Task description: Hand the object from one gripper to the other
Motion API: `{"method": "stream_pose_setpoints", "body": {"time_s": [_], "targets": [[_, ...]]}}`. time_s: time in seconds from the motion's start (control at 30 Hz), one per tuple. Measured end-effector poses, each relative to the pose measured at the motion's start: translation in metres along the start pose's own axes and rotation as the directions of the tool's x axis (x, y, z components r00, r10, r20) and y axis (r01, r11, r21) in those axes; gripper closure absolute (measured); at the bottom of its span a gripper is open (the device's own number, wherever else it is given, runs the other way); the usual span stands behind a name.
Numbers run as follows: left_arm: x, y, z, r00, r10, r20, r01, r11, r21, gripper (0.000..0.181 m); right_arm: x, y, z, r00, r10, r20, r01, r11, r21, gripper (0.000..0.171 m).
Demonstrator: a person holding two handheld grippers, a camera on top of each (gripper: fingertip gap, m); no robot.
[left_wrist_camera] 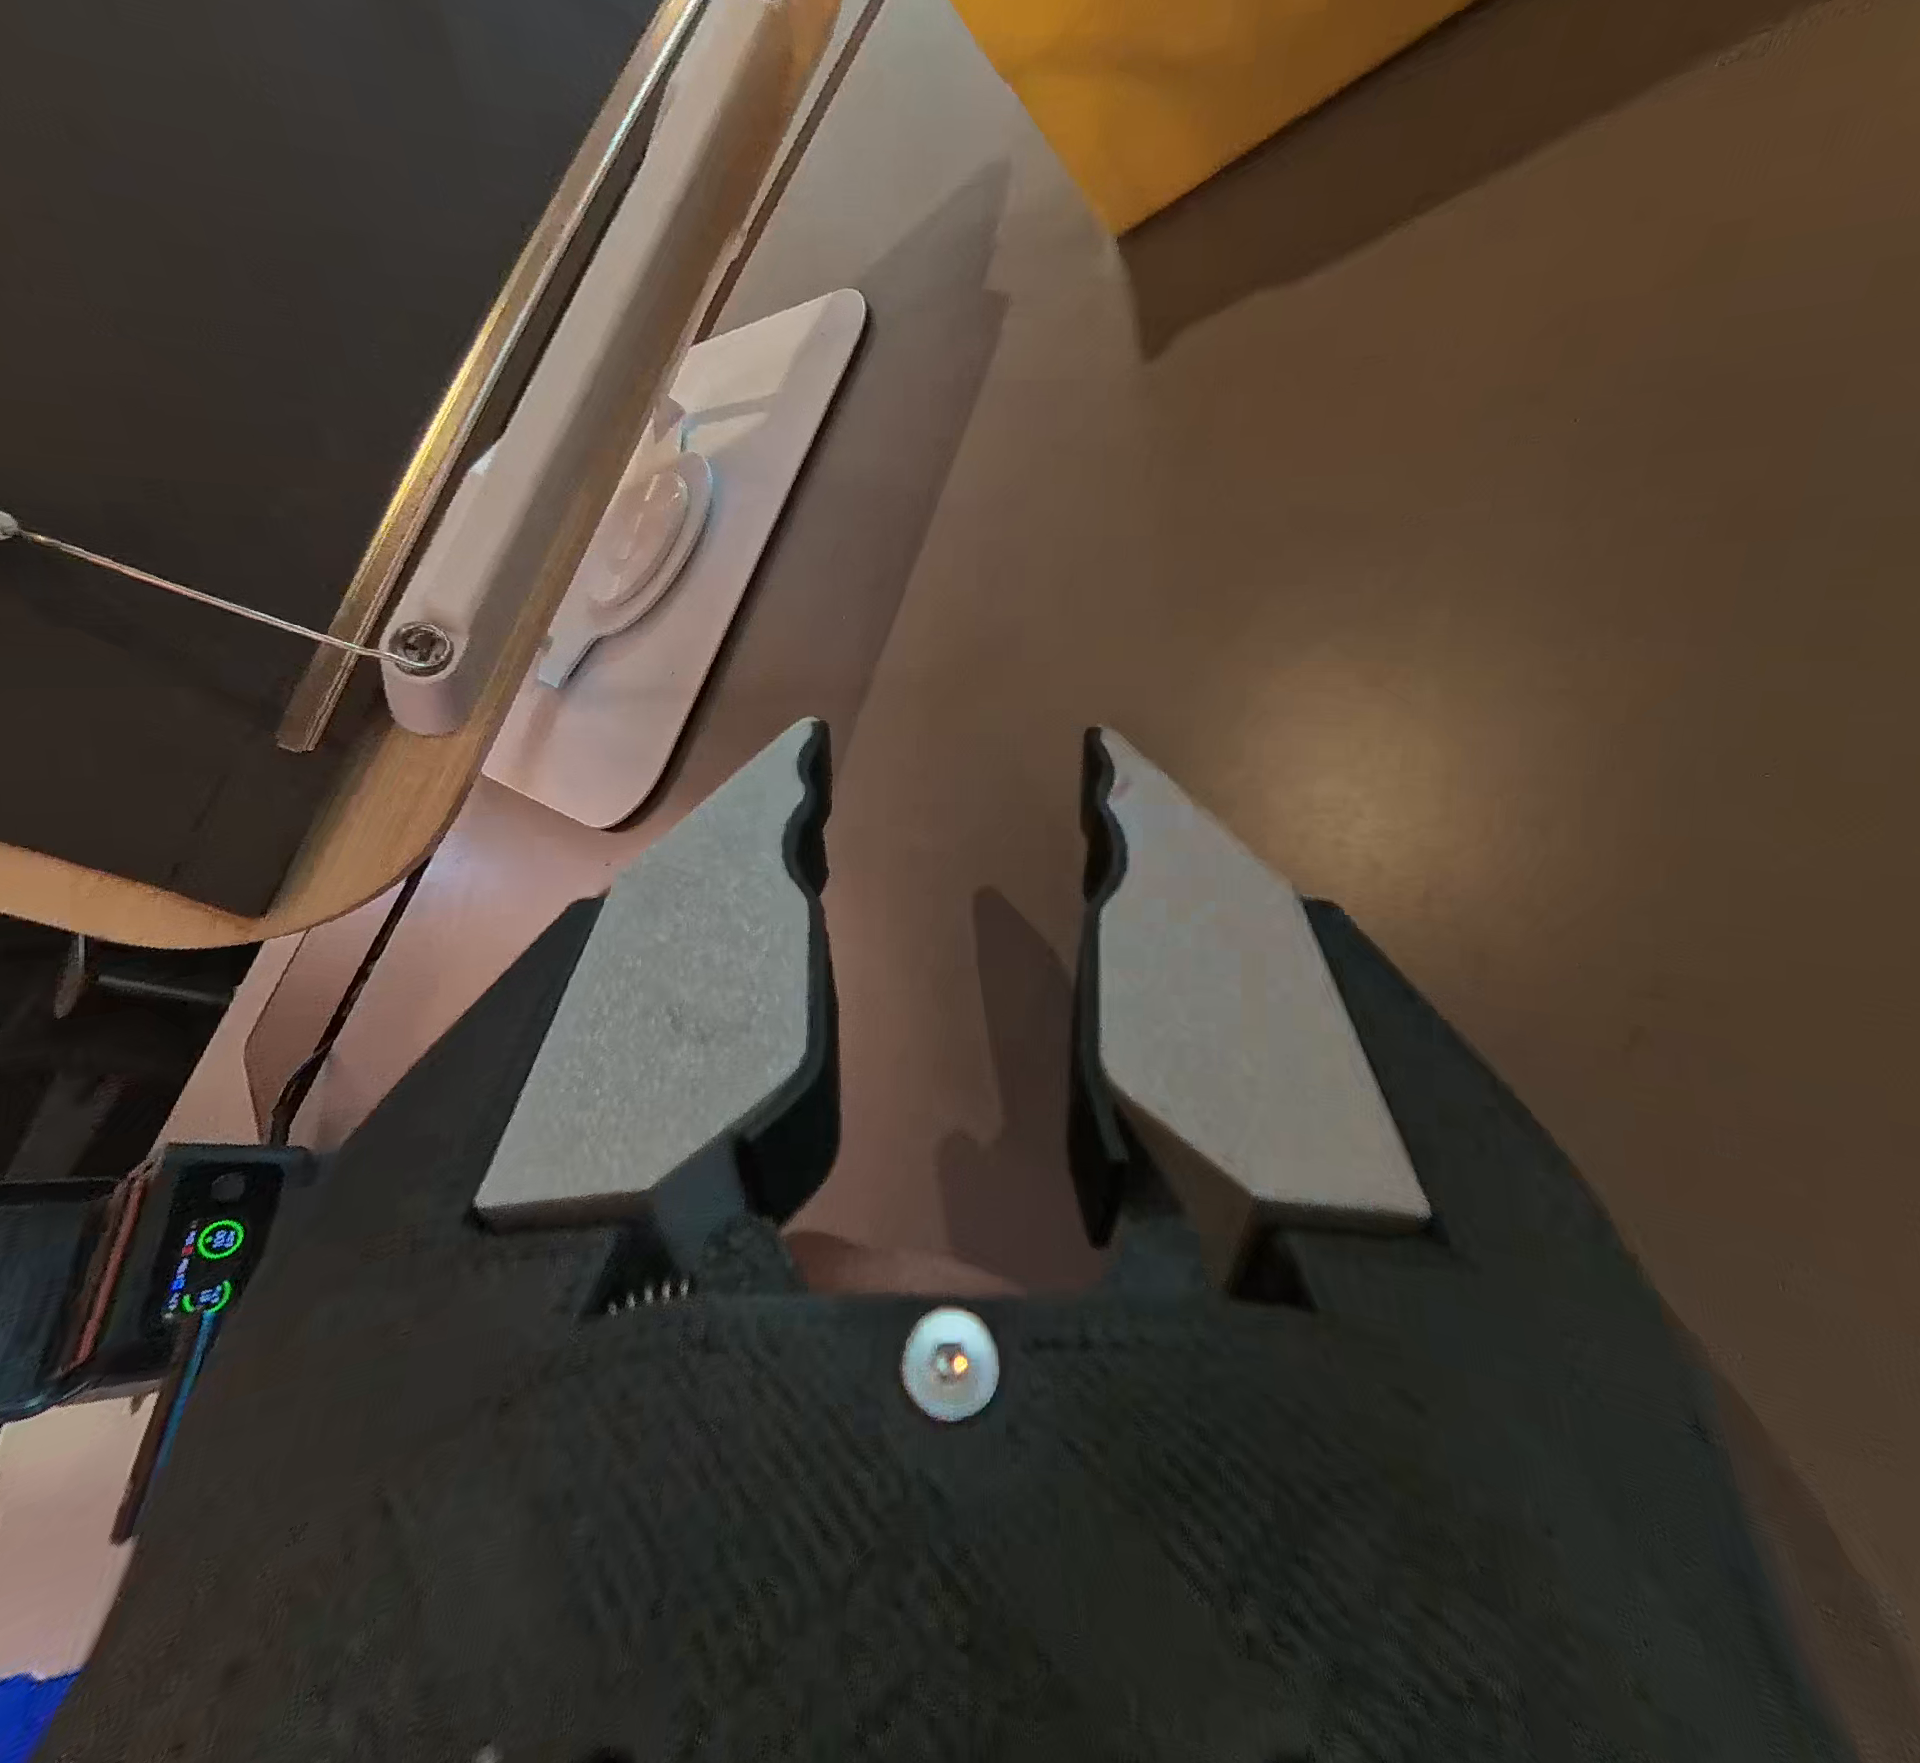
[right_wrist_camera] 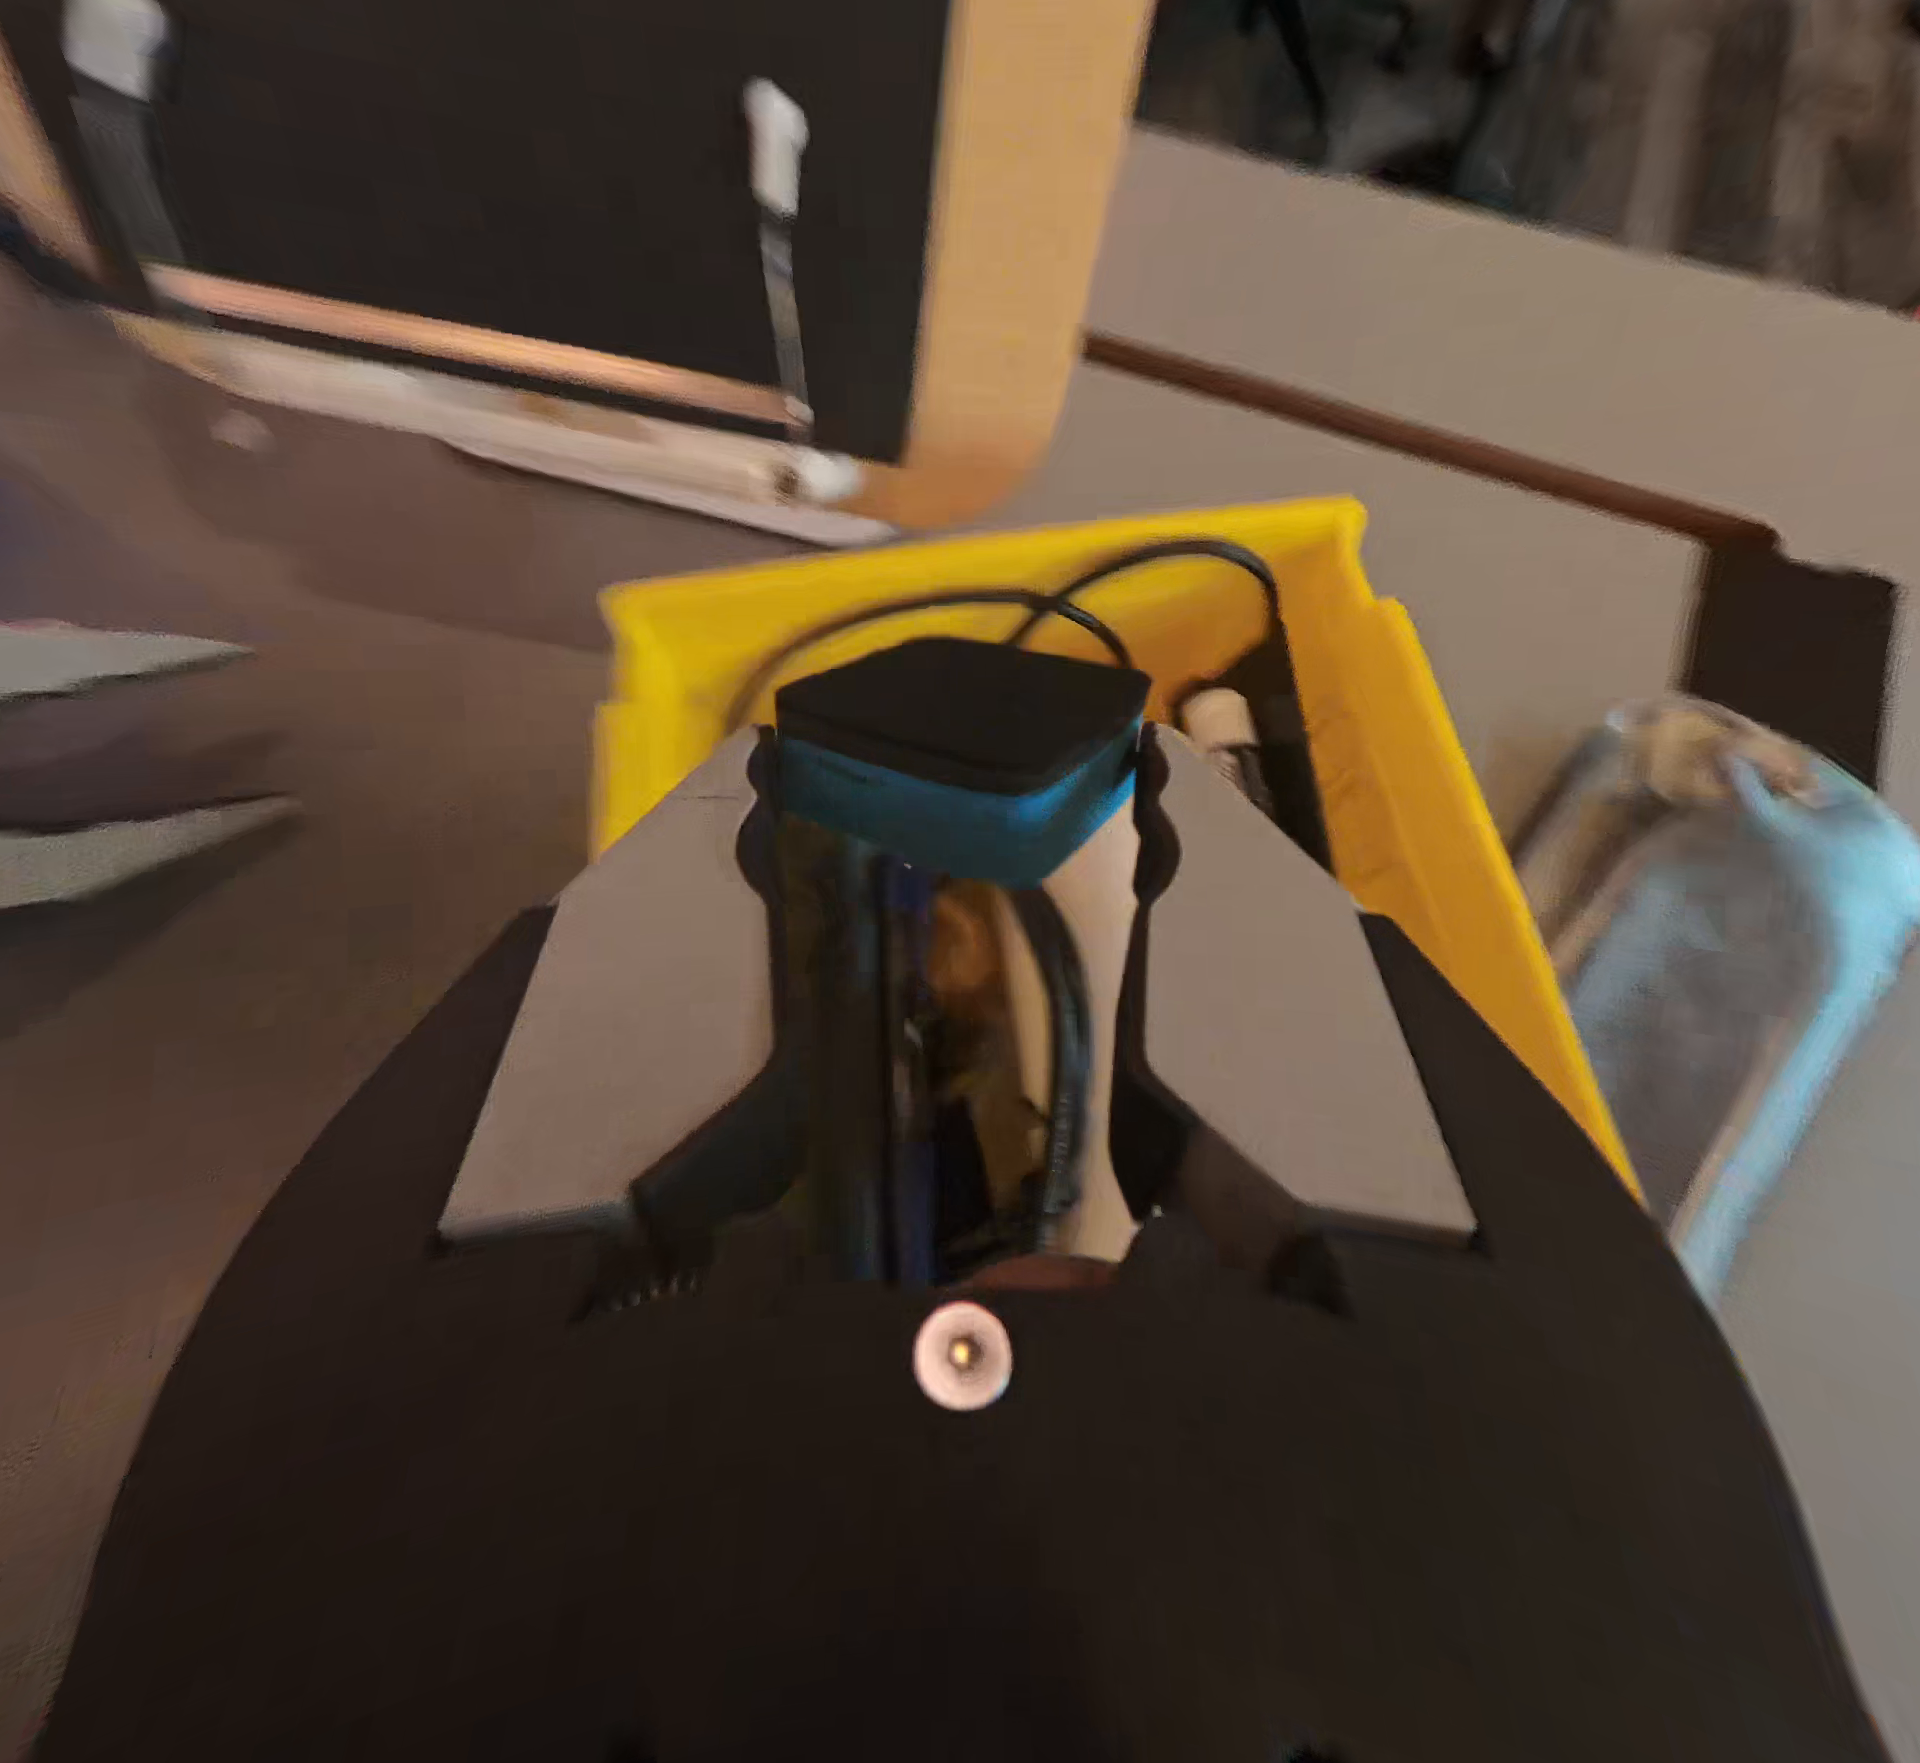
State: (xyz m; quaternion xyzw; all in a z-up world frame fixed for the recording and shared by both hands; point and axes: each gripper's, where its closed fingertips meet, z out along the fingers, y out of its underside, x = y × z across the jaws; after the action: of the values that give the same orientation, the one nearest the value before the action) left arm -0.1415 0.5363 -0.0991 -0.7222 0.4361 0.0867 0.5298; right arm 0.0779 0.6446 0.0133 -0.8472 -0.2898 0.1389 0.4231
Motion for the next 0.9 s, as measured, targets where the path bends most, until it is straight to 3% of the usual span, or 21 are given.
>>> {"method": "stream_pose_setpoints", "body": {"time_s": [0.07,0.13,0.3,0.4,0.53,0.7,0.9], "targets": [[0.001,0.000,-0.001,1.000,-0.012,-0.009,0.012,1.000,-0.004,0.136,0.015,0.001,0.012,0.997,0.003,-0.082,-0.009,0.997,-0.071,0.104],[0.000,0.003,0.000,1.000,-0.011,-0.005,0.011,1.000,-0.016,0.136,0.004,-0.020,0.009,0.998,0.009,-0.057,-0.010,1.000,-0.014,0.106],[0.007,0.008,0.004,0.999,0.047,-0.018,-0.048,0.997,-0.058,0.136,-0.085,-0.068,0.000,0.986,-0.070,0.152,0.046,0.987,0.156,0.110],[0.009,0.009,0.004,0.998,0.061,-0.020,-0.063,0.996,-0.062,0.142,-0.156,-0.048,0.020,0.939,-0.131,0.320,0.099,0.989,0.114,0.109],[0.006,0.011,0.003,0.999,0.029,-0.022,-0.031,0.997,-0.067,0.141,-0.200,-0.008,0.067,0.918,-0.260,0.300,0.235,0.965,0.117,0.116],[0.006,0.013,0.003,0.999,0.034,-0.019,-0.035,0.996,-0.081,0.141,-0.216,0.014,0.111,0.927,-0.259,0.272,0.212,0.959,0.189,0.118],[0.002,0.017,0.004,1.000,0.005,-0.015,-0.006,0.995,-0.102,0.141,-0.192,0.012,0.116,0.949,-0.166,0.268,0.088,0.956,0.281,0.120]]}}
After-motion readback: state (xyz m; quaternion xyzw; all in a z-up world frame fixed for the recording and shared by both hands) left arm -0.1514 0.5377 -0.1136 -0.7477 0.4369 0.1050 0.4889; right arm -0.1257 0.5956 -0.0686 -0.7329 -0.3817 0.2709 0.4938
